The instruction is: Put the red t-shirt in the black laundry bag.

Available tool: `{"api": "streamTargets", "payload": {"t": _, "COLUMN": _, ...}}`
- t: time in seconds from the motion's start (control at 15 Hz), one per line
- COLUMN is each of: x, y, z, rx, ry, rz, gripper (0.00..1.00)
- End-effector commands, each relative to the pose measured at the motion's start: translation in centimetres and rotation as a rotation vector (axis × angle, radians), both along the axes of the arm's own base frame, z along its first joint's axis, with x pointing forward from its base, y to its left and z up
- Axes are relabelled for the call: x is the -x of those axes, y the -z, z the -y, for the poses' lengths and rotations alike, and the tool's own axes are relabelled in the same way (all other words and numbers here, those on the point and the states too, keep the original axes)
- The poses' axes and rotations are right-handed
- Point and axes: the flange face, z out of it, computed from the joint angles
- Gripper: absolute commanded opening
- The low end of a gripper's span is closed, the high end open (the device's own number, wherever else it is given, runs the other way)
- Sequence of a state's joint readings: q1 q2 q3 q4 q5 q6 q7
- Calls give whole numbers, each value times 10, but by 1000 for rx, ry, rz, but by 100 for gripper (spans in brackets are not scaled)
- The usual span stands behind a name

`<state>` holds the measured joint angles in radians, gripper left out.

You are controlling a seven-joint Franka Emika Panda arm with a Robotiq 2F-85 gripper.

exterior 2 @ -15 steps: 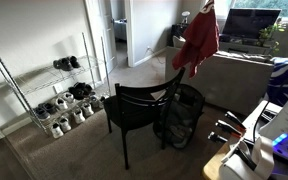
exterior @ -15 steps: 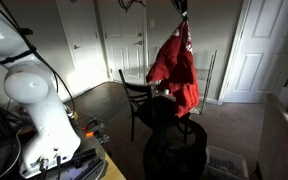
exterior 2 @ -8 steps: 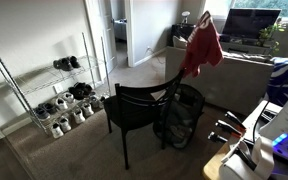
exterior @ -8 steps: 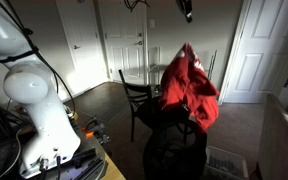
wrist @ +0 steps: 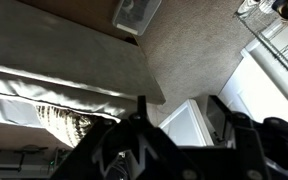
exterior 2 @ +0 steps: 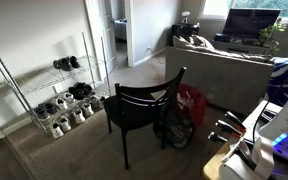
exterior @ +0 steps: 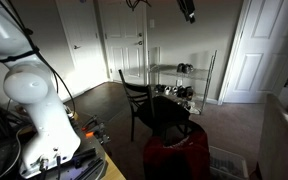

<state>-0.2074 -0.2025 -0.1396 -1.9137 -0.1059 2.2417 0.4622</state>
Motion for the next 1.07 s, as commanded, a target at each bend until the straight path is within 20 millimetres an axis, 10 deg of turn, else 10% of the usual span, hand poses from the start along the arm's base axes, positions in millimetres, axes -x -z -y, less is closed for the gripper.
{"api": "streamTargets", "payload": {"t": 0.0, "x": -1, "y": -1, "z": 3, "rx": -25, "ry": 25, "rz": -10, "gripper": 96}}
{"api": "streamTargets", "payload": {"t": 1.0, "x": 0, "y": 1, "z": 2, "rx": -3, "ry": 2, "rz": -8, "gripper": 100}}
